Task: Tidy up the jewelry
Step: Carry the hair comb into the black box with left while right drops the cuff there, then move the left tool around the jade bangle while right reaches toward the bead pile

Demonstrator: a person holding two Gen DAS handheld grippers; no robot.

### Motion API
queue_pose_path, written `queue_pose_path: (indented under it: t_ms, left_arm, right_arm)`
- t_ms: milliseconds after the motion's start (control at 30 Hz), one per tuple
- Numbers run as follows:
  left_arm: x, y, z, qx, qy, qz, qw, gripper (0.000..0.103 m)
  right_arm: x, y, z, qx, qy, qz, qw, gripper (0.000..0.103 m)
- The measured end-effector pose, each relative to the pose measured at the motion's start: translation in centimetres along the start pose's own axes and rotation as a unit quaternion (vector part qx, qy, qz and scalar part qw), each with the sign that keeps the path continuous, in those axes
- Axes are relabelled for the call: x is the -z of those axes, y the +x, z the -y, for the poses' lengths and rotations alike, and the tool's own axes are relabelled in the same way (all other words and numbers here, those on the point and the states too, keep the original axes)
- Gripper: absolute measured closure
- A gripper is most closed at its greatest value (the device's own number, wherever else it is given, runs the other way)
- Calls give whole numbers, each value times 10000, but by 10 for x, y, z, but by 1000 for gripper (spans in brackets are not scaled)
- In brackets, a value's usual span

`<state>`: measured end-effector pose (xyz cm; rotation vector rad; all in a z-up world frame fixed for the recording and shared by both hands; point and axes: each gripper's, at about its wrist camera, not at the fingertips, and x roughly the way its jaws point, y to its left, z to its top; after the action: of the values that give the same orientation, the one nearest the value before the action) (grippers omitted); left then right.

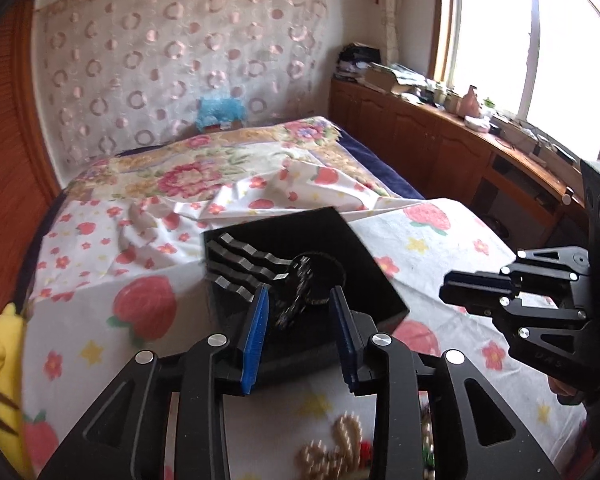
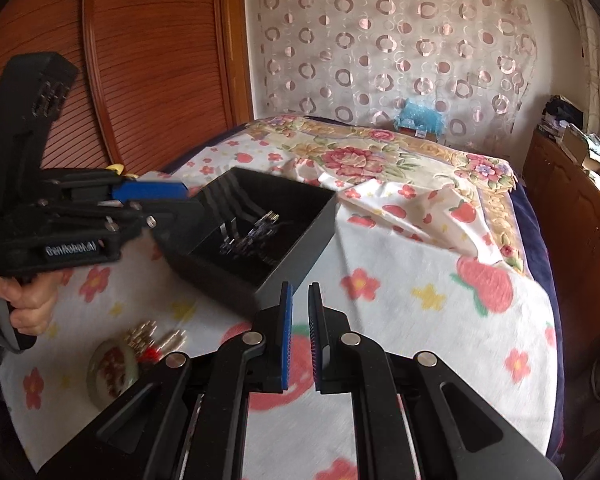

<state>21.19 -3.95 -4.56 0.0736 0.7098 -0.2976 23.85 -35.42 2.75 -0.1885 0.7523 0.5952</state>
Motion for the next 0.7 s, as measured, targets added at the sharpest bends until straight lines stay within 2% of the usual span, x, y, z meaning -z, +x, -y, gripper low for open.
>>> queue_pose_path:
  t_ms: [300,500,633,700]
  left_arm:
    - [43,-46,-5,-52,-107,44,9999,71]
    - [72,-57,3,-49,-129,-63,9999,60]
    - [88,-53,14,18,-67,-216,9997,40]
    - [96,-49,22,-4,14,-336,9994,37]
  right_arm:
    - [36,-20,-26,51,118,-32,9999,90]
    - [57,-42,-38,28,265,64,9996,87]
    - [68,-47,-43,56,340,90,9994,85]
    - [72,-49,-44,89,348,100,9993,85]
